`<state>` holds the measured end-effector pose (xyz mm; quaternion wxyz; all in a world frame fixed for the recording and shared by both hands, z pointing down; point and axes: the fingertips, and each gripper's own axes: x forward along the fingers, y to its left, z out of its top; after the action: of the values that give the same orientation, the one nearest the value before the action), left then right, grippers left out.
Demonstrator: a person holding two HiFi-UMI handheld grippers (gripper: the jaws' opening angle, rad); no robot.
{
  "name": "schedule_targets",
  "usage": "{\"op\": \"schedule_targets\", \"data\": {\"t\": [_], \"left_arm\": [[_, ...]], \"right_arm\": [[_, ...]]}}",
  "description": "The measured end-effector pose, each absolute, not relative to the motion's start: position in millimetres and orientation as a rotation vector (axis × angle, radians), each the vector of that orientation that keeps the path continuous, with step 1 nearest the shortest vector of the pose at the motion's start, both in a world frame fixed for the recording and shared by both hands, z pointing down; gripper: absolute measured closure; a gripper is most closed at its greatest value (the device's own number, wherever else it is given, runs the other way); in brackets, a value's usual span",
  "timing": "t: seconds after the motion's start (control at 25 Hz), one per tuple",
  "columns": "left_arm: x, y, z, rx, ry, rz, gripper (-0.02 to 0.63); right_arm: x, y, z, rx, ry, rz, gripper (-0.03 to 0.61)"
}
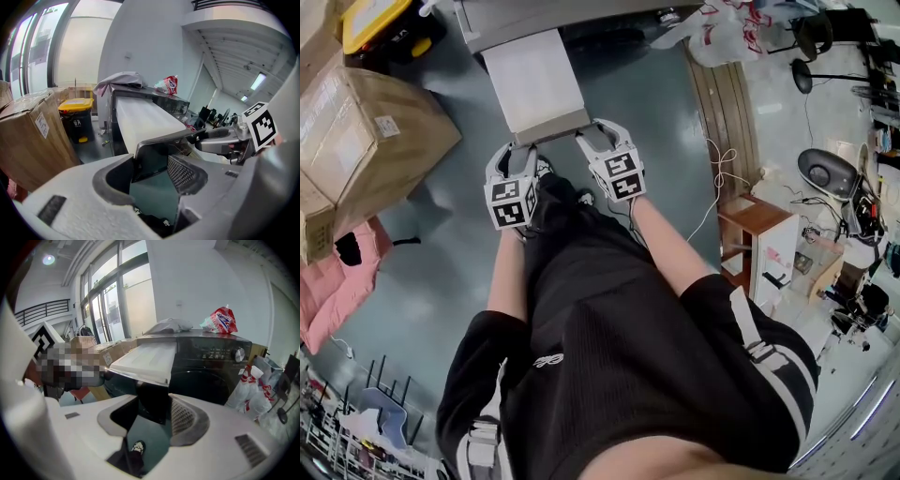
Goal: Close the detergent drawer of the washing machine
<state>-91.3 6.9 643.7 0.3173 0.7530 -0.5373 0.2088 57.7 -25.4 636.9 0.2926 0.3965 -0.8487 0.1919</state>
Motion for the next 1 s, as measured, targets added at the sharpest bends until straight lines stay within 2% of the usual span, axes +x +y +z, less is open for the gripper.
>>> {"op": "schedule_targets", "data": {"t": [1.0], "left_arm": [[-104,-31,637,2.017,-1.358,0.575,0.388]], "right_arm": [[44,-61,634,1.099,-2.218,0.511,0.380]]}}
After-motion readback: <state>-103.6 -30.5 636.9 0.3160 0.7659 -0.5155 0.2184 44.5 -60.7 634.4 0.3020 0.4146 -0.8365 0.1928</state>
